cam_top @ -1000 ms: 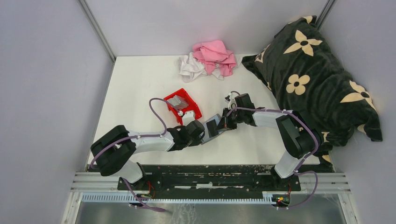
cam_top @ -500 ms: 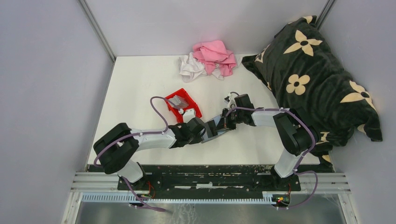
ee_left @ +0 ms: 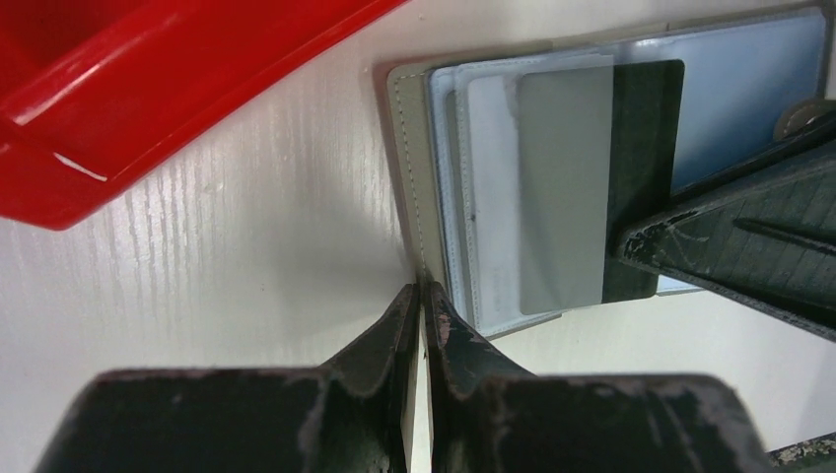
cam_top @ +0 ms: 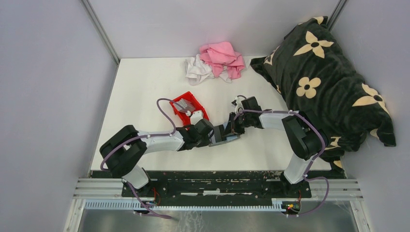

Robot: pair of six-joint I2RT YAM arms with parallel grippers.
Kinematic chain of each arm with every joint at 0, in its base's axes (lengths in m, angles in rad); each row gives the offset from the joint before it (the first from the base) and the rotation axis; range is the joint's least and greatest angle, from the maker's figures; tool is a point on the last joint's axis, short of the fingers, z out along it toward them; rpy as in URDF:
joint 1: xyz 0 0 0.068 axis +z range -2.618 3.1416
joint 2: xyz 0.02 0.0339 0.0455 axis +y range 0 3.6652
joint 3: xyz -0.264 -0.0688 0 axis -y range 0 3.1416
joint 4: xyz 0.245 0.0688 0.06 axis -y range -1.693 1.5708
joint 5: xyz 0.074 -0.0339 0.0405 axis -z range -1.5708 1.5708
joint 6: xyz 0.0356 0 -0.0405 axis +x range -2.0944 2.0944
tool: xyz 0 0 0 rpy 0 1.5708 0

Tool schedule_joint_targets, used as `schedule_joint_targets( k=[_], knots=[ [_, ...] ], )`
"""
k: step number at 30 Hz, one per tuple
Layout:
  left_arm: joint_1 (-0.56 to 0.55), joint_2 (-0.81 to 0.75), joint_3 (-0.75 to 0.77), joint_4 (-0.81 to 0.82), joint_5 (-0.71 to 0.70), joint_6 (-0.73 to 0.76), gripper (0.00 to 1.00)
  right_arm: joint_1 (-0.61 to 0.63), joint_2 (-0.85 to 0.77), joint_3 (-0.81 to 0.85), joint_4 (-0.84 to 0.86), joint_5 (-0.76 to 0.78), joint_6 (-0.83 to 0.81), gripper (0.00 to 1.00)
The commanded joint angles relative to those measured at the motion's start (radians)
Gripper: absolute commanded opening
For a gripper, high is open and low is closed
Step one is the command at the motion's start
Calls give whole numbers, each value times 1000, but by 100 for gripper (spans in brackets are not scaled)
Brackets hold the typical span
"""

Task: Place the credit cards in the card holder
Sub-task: Insert the credit card into the card holder.

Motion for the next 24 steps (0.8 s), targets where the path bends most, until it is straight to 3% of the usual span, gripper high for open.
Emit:
schedule_joint_targets(
  k=[1, 14, 24],
  knots=[
    [9, 147, -90, -245, 13, 34, 14, 17, -13, 42, -98, 61, -51, 24],
    [10, 128, -105, -224, 24, 28, 13, 18, -79, 122, -234, 180, -97, 50],
    [10, 134, -89, -209, 31, 45, 13, 66, -23, 245, -349, 252, -142, 55]
  ],
)
